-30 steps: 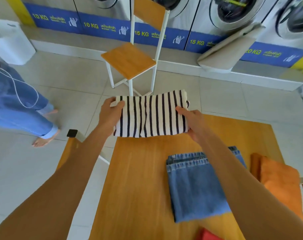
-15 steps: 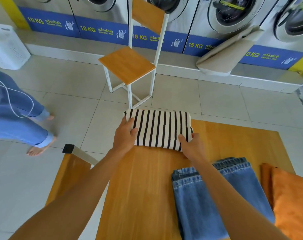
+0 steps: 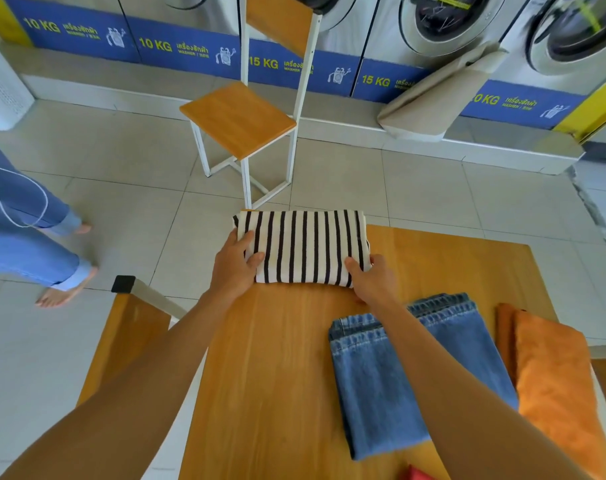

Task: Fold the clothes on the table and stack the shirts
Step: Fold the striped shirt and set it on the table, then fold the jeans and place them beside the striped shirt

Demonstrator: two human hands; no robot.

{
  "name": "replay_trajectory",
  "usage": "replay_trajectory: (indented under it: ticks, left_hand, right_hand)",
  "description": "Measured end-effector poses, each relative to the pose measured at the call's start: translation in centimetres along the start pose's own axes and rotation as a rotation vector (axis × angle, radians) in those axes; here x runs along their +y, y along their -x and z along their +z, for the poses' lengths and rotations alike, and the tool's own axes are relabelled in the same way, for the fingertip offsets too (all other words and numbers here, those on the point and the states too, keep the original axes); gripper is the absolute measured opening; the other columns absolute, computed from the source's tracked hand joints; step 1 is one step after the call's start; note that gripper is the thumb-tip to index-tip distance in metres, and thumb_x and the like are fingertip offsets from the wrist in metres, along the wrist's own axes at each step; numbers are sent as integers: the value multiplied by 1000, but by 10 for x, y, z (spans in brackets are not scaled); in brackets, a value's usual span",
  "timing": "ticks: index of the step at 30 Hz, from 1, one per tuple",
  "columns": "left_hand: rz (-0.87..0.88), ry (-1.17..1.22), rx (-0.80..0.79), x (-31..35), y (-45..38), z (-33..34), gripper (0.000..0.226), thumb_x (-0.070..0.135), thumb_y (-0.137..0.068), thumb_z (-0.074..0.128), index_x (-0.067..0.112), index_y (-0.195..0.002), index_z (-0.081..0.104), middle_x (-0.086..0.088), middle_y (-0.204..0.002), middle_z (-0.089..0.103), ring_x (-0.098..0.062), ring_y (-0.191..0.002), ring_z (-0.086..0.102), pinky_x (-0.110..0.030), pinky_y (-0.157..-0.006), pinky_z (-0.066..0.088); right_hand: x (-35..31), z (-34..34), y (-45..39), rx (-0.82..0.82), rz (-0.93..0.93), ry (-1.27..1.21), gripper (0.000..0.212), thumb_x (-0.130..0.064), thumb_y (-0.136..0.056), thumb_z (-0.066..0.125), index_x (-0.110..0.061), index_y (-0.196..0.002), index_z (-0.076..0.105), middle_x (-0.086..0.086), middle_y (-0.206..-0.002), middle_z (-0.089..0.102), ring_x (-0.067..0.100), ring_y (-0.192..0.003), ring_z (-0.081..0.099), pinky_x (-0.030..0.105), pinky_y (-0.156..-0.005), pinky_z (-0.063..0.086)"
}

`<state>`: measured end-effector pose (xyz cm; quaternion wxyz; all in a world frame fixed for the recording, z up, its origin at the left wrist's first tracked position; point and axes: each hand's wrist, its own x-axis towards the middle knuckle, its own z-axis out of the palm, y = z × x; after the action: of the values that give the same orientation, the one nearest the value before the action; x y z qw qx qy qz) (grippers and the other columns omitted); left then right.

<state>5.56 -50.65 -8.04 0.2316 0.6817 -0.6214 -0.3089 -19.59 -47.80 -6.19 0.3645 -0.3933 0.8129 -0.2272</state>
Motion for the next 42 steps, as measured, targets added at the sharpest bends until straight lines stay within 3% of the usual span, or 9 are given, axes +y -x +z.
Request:
replay_trajectory:
  ticks: [6, 11, 15, 17, 19, 21, 24, 29, 42]
  left_hand:
    - [-114, -72, -3, 15, 28, -1, 58, 24, -97, 53, 18, -149, 30, -13, -161, 11, -33, -146, 21, -46, -112, 32]
    - [-83, 123, 233, 47, 106, 20, 64, 17, -92, 58, 17, -148, 28, -7, -160, 14, -22, -147, 17, -34, -110, 27]
    - [-190, 294, 19, 79, 170, 46, 63, 33, -93, 56, 17, -148, 28, 1, -149, 34, -17, -134, 40, -32, -106, 38]
    - [-274, 366, -181, 89, 190, 60, 53, 47, -90, 56, 21, -135, 45, 14, -129, 52, -10, -118, 55, -24, -89, 47]
    - [-354, 417, -298, 96, 205, 72, 38, 55, -86, 58, 26, -111, 57, 18, -106, 65, -3, -94, 63, -16, -66, 46]
    - [-398, 401, -290, 98, 214, 83, 35, 54, -85, 60, 24, -104, 60, 15, -96, 67, 1, -83, 62, -13, -57, 42]
    - [-460, 356, -213, 102, 222, 93, 36, 54, -84, 61, 20, -96, 62, 8, -89, 68, -4, -77, 63, -17, -54, 41]
    - [-476, 230, -195, 108, 216, 97, 48, 64, -78, 61, 17, -73, 64, 6, -67, 67, -10, -61, 64, -21, -48, 40]
    - [-430, -57, -201, 113, 210, 107, 53, 59, -85, 54, 9, -75, 65, -3, -68, 68, -17, -63, 65, -33, -57, 51]
  right_hand:
    - [-3, -23, 7, -66, -35, 60, 58, -45, -94, 57, -12, -140, 45, 7, -123, 62, 15, -88, 58, 22, -59, 45]
    - [10, -47, 35, 50, -145, 80, 49, -31, -94, 57, -17, -140, 48, 1, -127, 62, -1, -67, 52, 11, -48, 32]
    - [41, -74, 63, 131, -213, 90, 40, -30, -95, 55, -19, -133, 54, -2, -129, 63, -5, -67, 52, 11, -52, 35]
    - [57, -92, 72, 155, -241, 110, 38, -28, -97, 55, -17, -133, 55, 2, -128, 64, 2, -65, 53, 16, -52, 42]
    - [73, -110, 77, 171, -238, 181, 39, -30, -97, 54, -17, -133, 54, 7, -124, 65, 20, -82, 61, 34, -66, 53]
    - [91, -126, 78, 223, -161, 287, 45, -36, -94, 56, -16, -134, 52, 11, -128, 61, 35, -115, 54, 48, -93, 49]
    - [116, -141, 83, 215, 50, 397, 64, -50, -90, 58, -14, -141, 41, 16, -141, 47, 40, -132, 39, 53, -105, 36]
    - [142, -153, 82, 37, 200, 342, 91, -73, -82, 55, -12, -145, 30, 13, -144, 43, 39, -132, 40, 58, -103, 38]
    - [147, -170, 67, -110, 217, 349, 95, -88, -66, 54, -13, -124, 50, 10, -120, 58, 33, -108, 59, 49, -91, 50]
